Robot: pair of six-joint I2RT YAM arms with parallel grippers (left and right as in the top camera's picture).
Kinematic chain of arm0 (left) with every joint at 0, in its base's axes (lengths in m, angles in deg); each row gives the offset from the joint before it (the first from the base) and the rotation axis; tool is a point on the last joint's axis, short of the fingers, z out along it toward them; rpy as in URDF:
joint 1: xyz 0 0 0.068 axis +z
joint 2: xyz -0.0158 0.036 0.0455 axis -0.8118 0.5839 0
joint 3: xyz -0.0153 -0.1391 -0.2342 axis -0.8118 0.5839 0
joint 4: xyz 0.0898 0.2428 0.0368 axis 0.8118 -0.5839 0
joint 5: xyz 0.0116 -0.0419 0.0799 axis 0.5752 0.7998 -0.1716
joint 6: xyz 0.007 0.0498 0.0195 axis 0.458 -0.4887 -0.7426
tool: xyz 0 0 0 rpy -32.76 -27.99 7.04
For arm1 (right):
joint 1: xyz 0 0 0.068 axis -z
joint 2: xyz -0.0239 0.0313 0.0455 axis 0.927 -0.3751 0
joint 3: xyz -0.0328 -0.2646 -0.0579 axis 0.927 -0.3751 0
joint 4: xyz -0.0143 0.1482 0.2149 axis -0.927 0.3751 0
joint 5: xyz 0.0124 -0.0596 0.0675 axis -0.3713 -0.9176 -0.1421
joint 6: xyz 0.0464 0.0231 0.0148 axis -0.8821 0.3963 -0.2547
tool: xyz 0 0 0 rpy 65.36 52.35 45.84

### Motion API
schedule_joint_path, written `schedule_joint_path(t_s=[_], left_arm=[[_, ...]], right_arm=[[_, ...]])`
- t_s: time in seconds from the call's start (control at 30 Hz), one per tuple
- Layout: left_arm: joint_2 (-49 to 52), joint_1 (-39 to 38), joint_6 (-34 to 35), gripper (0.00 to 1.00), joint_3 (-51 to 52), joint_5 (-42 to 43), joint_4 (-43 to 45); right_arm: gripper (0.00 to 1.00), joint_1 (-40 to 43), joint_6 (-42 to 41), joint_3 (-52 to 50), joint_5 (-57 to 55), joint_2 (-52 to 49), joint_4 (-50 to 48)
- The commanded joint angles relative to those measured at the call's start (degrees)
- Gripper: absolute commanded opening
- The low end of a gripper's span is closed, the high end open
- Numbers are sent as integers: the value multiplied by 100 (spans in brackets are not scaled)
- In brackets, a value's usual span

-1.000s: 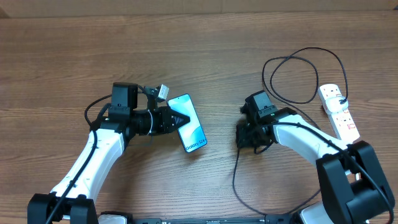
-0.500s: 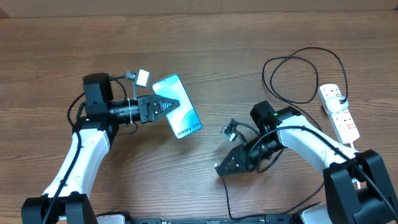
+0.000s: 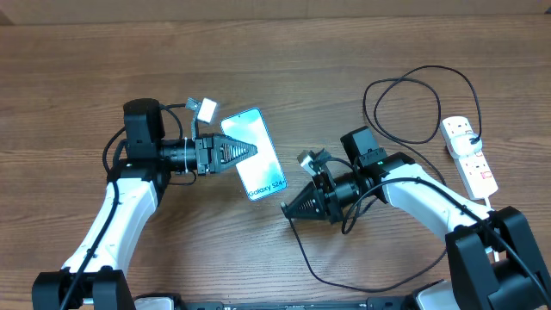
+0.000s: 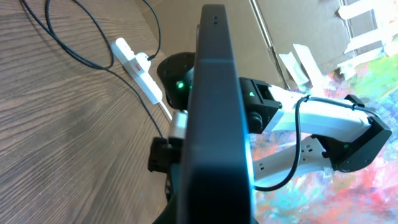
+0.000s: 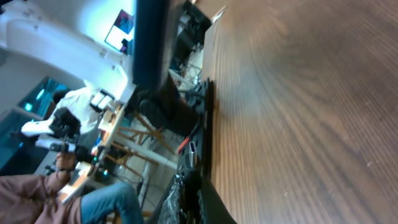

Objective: Plug charger to phone and switch on socket

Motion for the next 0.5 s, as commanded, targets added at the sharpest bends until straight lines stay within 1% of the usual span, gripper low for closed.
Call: schedule_joint_path(t_s=[0.0,0.2,0.47], left_arm=[[17,-15,61,4,-50,267,39],[17,-15,59,4,-50,61,39],[17,-15,57,4,-50,-35,42]], right_arm=[[4,-22,-1449,9,72,76,-485],[4,-22,-1770,9,76,76,-634],[4,-105,-1803,28,120,81,-684]])
